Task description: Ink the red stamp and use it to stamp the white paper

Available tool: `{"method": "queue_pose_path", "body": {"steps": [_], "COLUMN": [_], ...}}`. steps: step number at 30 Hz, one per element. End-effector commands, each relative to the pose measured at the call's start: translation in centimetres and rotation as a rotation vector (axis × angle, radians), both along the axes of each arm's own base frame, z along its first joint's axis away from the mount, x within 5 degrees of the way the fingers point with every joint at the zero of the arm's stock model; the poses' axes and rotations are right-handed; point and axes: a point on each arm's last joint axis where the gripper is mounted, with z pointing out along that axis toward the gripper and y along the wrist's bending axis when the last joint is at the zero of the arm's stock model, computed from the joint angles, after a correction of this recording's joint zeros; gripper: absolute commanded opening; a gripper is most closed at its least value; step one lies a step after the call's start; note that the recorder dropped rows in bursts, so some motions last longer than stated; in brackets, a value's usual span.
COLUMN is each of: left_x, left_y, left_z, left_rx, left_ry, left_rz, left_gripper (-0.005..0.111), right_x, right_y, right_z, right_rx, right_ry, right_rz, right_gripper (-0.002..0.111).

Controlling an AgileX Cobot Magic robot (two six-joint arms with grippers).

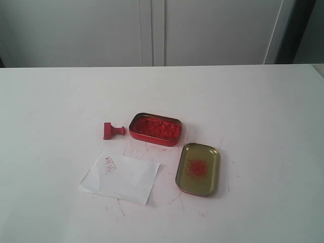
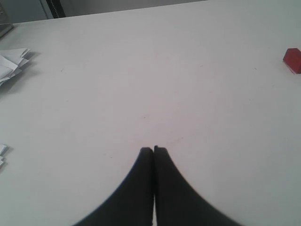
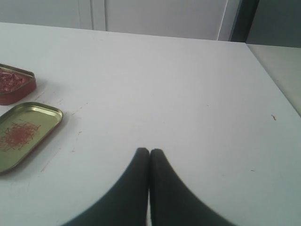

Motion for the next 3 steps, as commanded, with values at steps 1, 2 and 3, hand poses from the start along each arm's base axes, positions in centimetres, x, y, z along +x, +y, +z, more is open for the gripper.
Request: {"method": "queue_pose_path", "body": {"steps": [1, 2, 3], "left_x": [0.01, 0.01, 0.01], "left_y": [-0.03, -0.03, -0.03], "left_z": [-0.06, -0.06, -0.06], "left_rx": [-0.004, -0.004, -0.004], "left_ry": [-0.001, -0.001, -0.001], "left_rz": [-0.003, -0.003, -0.003], "left_gripper": [0.0, 0.0, 0.0], "right_x": [0.02, 0.02, 0.02], "right_y": [-0.01, -0.01, -0.01], "right_z": [0.0, 0.0, 0.0], "right_rx": [0.0, 0.0, 0.0], "right_ry": [-0.018, -0.018, -0.018], "right_rz": [-0.003, -0.003, -0.003], "right_gripper": [0.0, 0.0, 0.0]}}
